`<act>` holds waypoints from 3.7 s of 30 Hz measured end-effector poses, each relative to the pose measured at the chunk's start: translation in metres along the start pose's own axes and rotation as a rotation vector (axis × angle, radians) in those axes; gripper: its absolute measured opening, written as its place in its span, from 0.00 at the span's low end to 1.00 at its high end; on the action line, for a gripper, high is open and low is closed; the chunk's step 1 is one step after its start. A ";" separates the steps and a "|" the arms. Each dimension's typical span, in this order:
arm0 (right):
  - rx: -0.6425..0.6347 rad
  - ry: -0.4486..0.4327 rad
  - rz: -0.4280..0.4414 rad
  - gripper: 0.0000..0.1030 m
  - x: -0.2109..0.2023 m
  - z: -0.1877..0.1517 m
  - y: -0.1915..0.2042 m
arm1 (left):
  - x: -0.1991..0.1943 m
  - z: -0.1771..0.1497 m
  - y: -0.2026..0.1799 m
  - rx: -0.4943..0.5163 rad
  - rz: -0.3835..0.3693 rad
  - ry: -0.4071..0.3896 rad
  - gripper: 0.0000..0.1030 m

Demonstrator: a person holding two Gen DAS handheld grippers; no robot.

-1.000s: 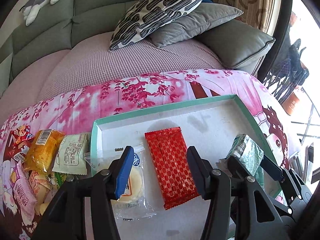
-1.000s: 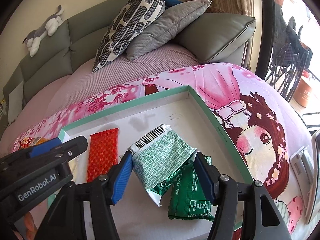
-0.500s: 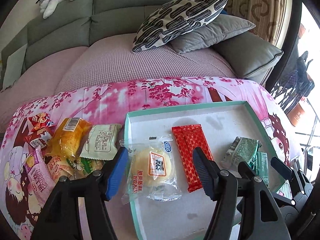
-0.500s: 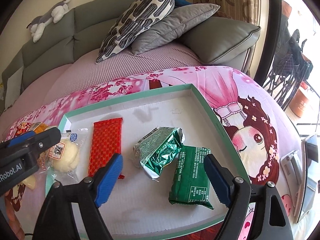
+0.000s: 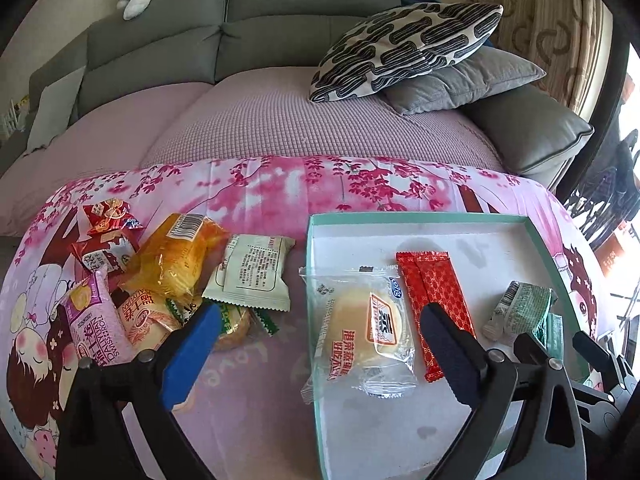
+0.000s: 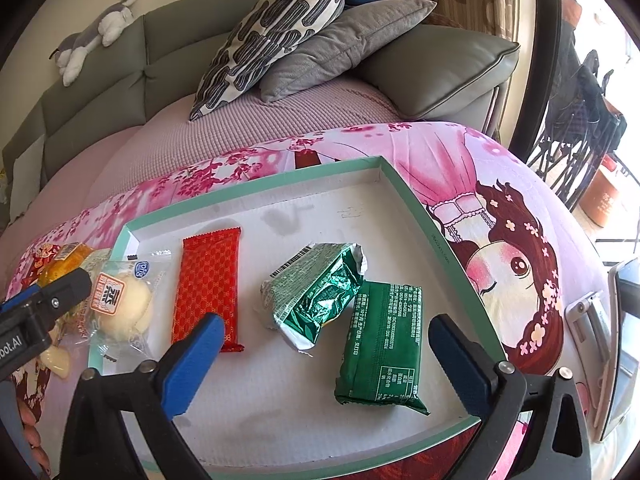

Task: Organize snacks
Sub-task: 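Move both tools back over the snack pile, then grasp the purple Swiss roll pack with left while right grasps the pudding cup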

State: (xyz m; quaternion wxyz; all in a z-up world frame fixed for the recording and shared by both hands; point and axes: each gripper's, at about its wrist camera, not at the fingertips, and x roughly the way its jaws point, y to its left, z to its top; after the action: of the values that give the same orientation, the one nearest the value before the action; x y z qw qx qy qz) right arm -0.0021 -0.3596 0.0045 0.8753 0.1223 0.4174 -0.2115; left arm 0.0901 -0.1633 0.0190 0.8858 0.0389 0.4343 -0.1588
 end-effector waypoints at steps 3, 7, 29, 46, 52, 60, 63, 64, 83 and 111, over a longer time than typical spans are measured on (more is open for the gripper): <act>0.014 -0.006 0.003 1.00 0.000 0.000 0.000 | -0.001 -0.001 0.006 -0.014 -0.003 -0.020 0.97; 0.035 -0.021 0.003 1.00 -0.002 0.000 -0.002 | -0.004 -0.005 0.013 -0.044 -0.023 -0.042 0.97; -0.088 0.010 0.071 1.00 -0.001 -0.008 0.058 | -0.024 -0.017 0.075 -0.081 0.105 -0.031 0.97; -0.253 -0.014 0.145 1.00 -0.016 -0.028 0.146 | -0.048 -0.030 0.173 -0.253 0.266 -0.041 0.97; -0.289 -0.016 0.182 1.00 -0.020 -0.034 0.171 | -0.050 -0.037 0.195 -0.294 0.278 -0.030 0.97; -0.319 -0.007 0.230 1.00 -0.022 -0.042 0.200 | -0.053 -0.044 0.221 -0.346 0.288 -0.027 0.97; -0.335 -0.008 0.251 1.00 -0.022 -0.045 0.212 | -0.051 -0.043 0.224 -0.350 0.279 -0.027 0.97; -0.342 -0.005 0.260 1.00 -0.021 -0.047 0.216 | -0.050 -0.043 0.225 -0.351 0.275 -0.025 0.97; -0.479 0.021 0.326 1.00 -0.007 -0.075 0.261 | -0.017 -0.066 0.255 -0.477 0.226 0.030 0.97; -0.512 0.041 0.313 0.78 0.017 -0.091 0.282 | -0.027 -0.061 0.254 -0.519 0.157 -0.047 0.97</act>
State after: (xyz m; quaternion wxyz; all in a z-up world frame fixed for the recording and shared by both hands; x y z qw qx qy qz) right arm 0.0785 -0.0800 -0.0547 0.8910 -0.0355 0.4508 0.0406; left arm 0.1082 0.0967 -0.0150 0.8855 -0.1597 0.4355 0.0262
